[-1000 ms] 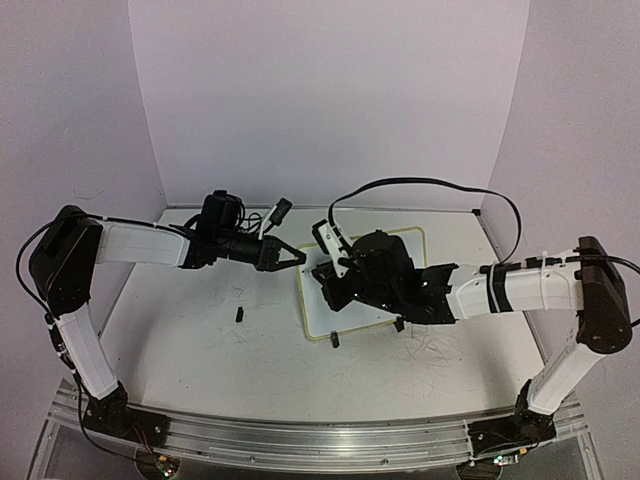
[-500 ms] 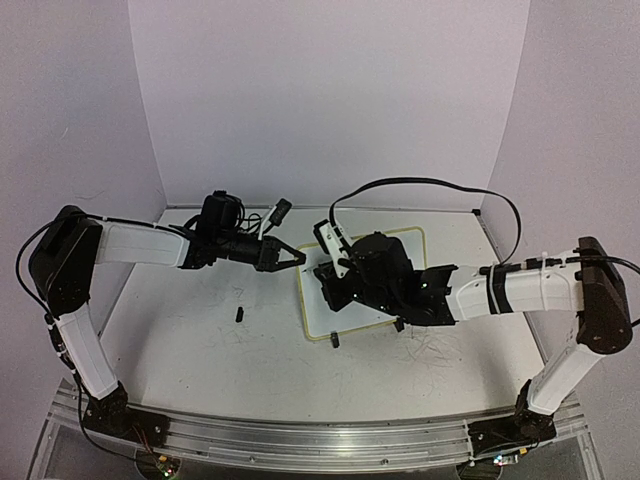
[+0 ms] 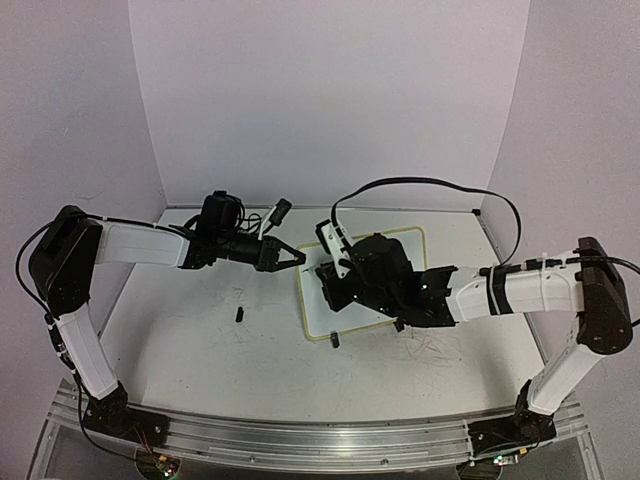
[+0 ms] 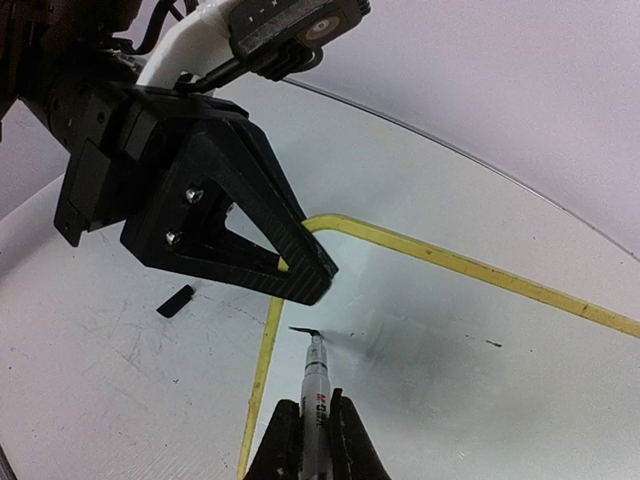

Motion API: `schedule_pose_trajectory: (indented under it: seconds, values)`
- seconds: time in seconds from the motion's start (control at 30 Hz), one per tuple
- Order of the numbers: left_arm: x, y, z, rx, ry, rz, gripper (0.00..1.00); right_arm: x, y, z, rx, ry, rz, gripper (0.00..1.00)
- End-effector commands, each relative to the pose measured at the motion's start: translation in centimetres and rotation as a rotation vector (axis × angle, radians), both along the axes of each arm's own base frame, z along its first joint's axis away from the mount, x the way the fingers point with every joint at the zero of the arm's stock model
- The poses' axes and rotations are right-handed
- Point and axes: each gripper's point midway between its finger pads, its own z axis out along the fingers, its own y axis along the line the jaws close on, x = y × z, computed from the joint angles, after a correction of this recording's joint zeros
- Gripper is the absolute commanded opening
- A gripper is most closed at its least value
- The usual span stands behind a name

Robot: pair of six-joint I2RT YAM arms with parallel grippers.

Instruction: Write a sentence on the whiteboard

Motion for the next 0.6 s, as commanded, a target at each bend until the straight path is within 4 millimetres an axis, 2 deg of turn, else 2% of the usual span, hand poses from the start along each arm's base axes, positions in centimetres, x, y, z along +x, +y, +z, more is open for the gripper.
schedule_pose_trajectory:
  seconds: [0.0, 0.43, 0.57]
  values:
    - [-0.3, 0.0, 1.7, -0.016, -0.051, 0.003, 0.00, 1.1, -2.0, 0.9, 0.003, -0.030, -0.097, 0.00]
    - [-0.4, 0.0, 1.7, -0.018, -0.051, 0.000, 0.00, 1.5, -3.0, 0.7, -0.001, -0.026, -0.134, 0.00]
    - [-0.4, 0.0, 1.8, -0.018, -0.052, 0.000, 0.00, 0.5, -2.1, 1.6, 0.027, -0.034, -0.043, 0.00]
